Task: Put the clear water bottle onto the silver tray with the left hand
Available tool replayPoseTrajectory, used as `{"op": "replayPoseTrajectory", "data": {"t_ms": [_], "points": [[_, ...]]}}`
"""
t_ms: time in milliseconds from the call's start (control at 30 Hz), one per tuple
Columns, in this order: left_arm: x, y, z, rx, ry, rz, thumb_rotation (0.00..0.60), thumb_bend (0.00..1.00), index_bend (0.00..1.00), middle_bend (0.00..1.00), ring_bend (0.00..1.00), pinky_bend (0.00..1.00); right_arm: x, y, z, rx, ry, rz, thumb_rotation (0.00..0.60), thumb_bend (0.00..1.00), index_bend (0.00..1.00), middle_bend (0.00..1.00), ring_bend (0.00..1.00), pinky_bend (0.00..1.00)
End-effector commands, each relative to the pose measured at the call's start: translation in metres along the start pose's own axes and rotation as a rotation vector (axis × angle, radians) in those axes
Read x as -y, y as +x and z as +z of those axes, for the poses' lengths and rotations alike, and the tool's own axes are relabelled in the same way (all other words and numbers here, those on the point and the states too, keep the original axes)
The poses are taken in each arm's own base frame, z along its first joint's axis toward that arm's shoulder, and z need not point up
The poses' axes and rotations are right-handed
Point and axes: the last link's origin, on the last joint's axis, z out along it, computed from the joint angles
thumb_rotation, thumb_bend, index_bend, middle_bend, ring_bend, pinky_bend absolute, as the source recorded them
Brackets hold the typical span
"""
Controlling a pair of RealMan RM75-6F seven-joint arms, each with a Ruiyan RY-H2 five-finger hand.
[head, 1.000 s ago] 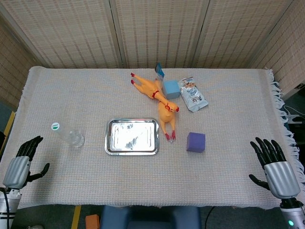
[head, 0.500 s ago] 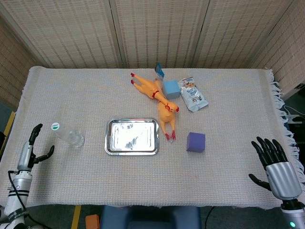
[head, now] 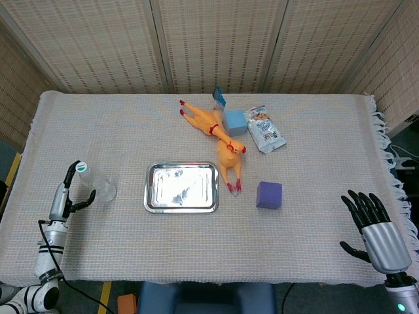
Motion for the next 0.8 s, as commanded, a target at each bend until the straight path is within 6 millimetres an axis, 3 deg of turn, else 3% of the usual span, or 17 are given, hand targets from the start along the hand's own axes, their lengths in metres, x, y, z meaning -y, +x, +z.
{"op": "replayPoseTrajectory", "data": {"t_ms": [33,400,533,733,800], "points": [[-0.001,-0.005,0.0,0.017,-0.007,0.003,0.6,0.36,0.0,0.0,0.0,0.03,0.0,0.0,0.0,0.002,-0.002,-0.002,0.6,0.0,0.0,0.0,0.0,0.0],[-0.007,-0.011,-0.001,0.032,-0.02,0.014,0.6,0.36,0.0,0.02,0.0,0.05,0.0,-0.003,0.001,0.025,0.003,0.002,0.6,0.0,0.0,0.0,0.0,0.0],[-0.006,-0.014,0.0,0.044,-0.011,0.022,0.6,0.36,0.11,0.17,0.08,0.11,0.0,-0.003,0.002,0.027,0.002,0.005,0.6,0.0,0.0,0.0,0.0,0.0],[-0.003,-0.015,0.004,0.043,0.01,0.029,0.6,0.37,0.29,0.33,0.17,0.18,0.0,-0.004,0.001,0.041,0.009,0.012,0.6,0.0,0.0,0.0,0.0,0.0],[-0.004,-0.014,0.004,0.043,0.01,0.026,0.6,0.37,0.31,0.35,0.19,0.2,0.0,-0.004,0.002,0.042,0.009,0.012,0.6,0.0,0.0,0.0,0.0,0.0]]}}
